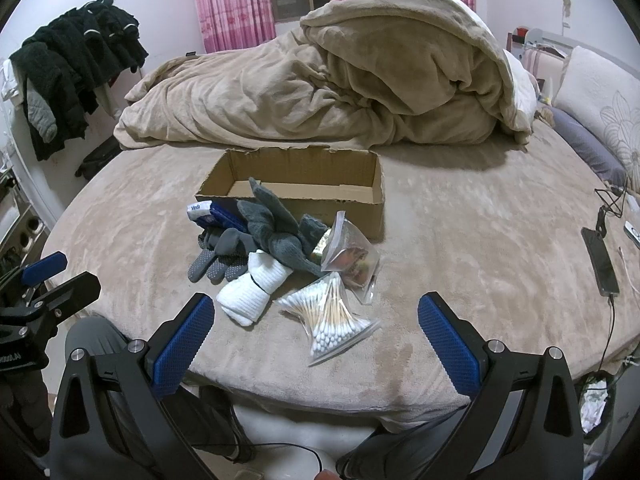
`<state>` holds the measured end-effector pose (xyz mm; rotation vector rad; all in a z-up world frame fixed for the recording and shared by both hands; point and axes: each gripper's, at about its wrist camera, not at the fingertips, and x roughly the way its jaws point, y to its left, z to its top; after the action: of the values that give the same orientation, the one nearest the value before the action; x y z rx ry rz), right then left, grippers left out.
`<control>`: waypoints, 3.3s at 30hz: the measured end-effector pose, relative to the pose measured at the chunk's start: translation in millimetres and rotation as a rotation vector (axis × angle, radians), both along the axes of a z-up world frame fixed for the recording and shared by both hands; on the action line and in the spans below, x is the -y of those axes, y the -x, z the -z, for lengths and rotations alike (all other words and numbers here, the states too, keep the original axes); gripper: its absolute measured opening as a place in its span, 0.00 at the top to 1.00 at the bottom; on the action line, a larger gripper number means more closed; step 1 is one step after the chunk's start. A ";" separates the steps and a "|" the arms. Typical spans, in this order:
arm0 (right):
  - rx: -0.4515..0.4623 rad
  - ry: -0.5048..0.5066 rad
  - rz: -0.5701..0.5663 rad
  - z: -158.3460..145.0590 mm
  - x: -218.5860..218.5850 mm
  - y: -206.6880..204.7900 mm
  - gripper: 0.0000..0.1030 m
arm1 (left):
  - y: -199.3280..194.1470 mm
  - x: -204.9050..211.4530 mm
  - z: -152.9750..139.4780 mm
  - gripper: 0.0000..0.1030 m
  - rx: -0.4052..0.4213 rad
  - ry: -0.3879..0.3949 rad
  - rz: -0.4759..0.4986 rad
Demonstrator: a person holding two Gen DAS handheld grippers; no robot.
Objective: Organize objects
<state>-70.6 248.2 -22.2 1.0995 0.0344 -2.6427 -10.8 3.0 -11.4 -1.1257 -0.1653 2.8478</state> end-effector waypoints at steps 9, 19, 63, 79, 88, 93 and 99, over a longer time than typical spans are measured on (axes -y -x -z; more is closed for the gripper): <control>0.001 0.001 -0.001 0.8 -0.1 1.0 0.00 | 1.2 0.8 -0.7 0.01 -0.001 -0.003 0.001; 0.003 0.001 -0.001 1.0 0.1 2.4 0.00 | 1.1 -0.5 -1.8 0.01 -0.005 -0.010 0.009; 0.300 0.106 -0.095 128.8 -9.1 84.8 0.42 | 128.2 -78.6 149.5 0.44 0.259 0.110 0.225; 0.259 0.158 -0.109 94.1 -36.3 61.8 0.53 | 100.6 -91.5 111.7 0.65 0.205 0.008 0.283; 0.165 0.175 -0.103 50.1 -31.2 54.9 0.53 | 73.3 -70.3 53.3 0.65 0.122 -0.038 0.265; 0.106 0.180 -0.105 26.2 -28.8 59.4 0.53 | 70.0 -63.6 19.0 0.65 0.058 -0.059 0.259; 0.043 0.184 -0.106 2.2 -29.9 77.5 0.53 | 86.8 -58.3 -4.1 0.65 0.013 -0.086 0.255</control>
<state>-148.1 278.1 -24.5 1.0615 -0.1516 -2.4713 -97.6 61.4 -7.4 -1.0648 -0.1322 2.5851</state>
